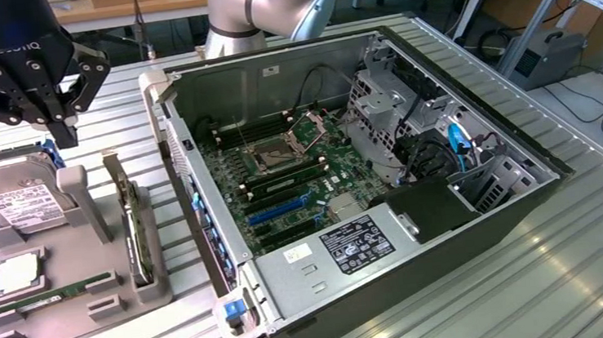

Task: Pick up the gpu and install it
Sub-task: 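Reach for the gpu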

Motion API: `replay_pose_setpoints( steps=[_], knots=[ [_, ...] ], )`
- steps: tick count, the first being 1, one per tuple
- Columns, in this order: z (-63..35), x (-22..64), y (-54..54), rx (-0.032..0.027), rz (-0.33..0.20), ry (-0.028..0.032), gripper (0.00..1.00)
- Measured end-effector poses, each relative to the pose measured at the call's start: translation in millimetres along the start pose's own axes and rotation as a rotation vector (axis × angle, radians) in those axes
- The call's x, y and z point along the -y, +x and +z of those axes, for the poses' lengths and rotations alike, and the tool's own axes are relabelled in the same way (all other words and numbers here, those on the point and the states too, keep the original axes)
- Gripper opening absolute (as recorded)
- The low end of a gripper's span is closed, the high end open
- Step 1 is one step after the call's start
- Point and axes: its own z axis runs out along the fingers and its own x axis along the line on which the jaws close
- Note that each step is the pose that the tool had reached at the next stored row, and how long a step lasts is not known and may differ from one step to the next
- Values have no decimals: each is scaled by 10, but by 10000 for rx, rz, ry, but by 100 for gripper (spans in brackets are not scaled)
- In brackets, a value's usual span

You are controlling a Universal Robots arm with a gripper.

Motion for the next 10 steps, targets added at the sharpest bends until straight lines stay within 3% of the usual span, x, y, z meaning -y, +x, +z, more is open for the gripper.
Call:
replay_pose_setpoints(
  steps=[10],
  knots=[
    [-2,5,70,0,0,1,11]
  ],
)
